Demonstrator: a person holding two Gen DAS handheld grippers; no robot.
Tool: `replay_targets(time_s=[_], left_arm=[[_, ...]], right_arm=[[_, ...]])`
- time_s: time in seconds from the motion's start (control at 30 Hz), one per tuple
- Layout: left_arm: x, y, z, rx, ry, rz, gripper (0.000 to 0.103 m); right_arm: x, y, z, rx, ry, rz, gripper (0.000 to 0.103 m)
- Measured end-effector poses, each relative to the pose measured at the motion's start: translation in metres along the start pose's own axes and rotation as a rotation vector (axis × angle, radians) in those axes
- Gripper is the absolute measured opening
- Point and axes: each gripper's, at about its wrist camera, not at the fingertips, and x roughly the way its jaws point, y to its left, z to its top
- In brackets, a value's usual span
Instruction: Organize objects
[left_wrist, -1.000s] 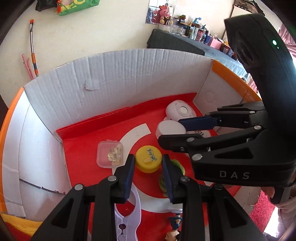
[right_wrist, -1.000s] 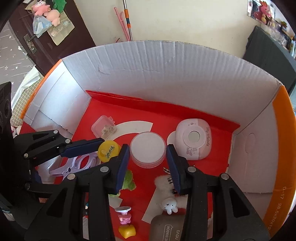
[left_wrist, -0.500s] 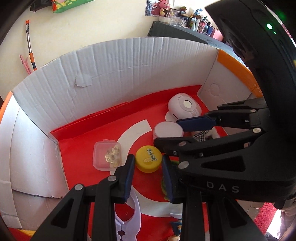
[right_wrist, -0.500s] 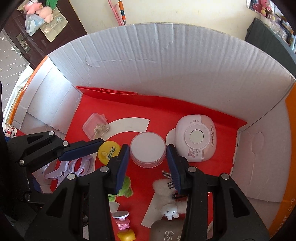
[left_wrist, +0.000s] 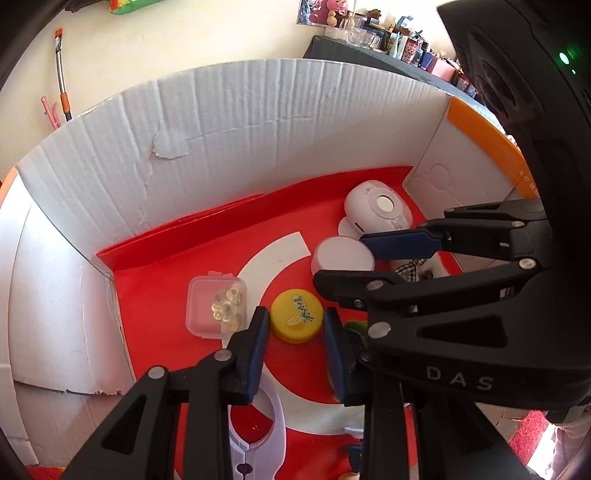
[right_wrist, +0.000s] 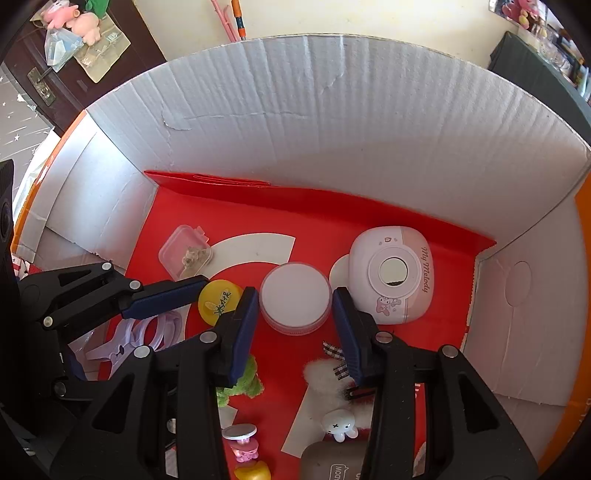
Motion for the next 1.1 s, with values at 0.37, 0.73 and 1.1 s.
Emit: replay_targets(time_s=[0.37, 0.73, 1.1], left_arm=[[-0.003, 0.004, -0.004, -0.006, -0.005, 0.002, 0.033], [-0.023, 0.013, -0.013, -0.016, -0.069, 0.036, 0.038], [-0.075, 0.008, -0.038, -0.038, -0.184, 0.079, 0.049]], right_arm=[[-0.001, 0.004, 0.002, -0.004, -0.001, -0.004, 0.043], [-0.012, 0.01, 0.003, 0.008, -0.044, 0.004, 0.045], [-0.061, 0.021, -0.019, -0.04, -0.215, -0.087, 0.06]])
